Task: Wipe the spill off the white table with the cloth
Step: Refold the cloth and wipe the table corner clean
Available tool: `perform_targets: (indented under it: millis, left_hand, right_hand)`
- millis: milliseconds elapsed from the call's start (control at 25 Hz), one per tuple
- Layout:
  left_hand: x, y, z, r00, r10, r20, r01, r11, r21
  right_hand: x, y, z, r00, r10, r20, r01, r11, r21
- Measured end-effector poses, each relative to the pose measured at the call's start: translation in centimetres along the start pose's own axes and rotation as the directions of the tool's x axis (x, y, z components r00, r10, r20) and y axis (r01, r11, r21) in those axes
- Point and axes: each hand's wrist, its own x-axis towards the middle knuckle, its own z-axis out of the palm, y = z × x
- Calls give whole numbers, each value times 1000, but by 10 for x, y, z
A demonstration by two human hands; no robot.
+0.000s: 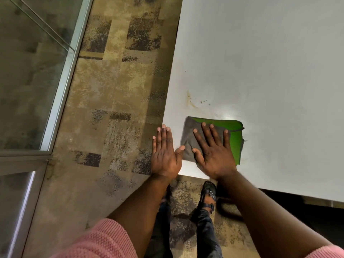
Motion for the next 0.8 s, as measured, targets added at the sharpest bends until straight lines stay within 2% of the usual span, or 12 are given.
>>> perform_targets:
  millis: [120, 280, 400, 560, 720, 800]
  left_hand:
    - [2, 2, -3, 997, -2, 77, -6, 995, 102]
    - [11, 0, -4, 978, 147, 145, -167, 976, 140]
    - [16, -6, -2, 970, 209, 126, -225, 965, 132]
    - [19, -7, 1, 970, 221, 99, -233, 963, 133]
    - [18, -11, 5, 967, 253, 31, -255, 965, 58]
    - [18, -10, 5, 970, 237, 58, -241, 967, 81]
  right_hand:
    - [-29, 10, -2, 999, 38, 15, -38, 999, -12]
    - [-18, 18, -8, 998, 37, 51, -35, 999, -40]
    - [1, 22, -3, 996, 81, 33, -79, 996, -45]
    - [38, 30, -6, 988, 152, -10, -152, 988, 4]
    - [89, 35, -9, 988, 148, -37, -148, 989, 8]
    - [120, 33, -11, 990, 139, -30, -138, 990, 20]
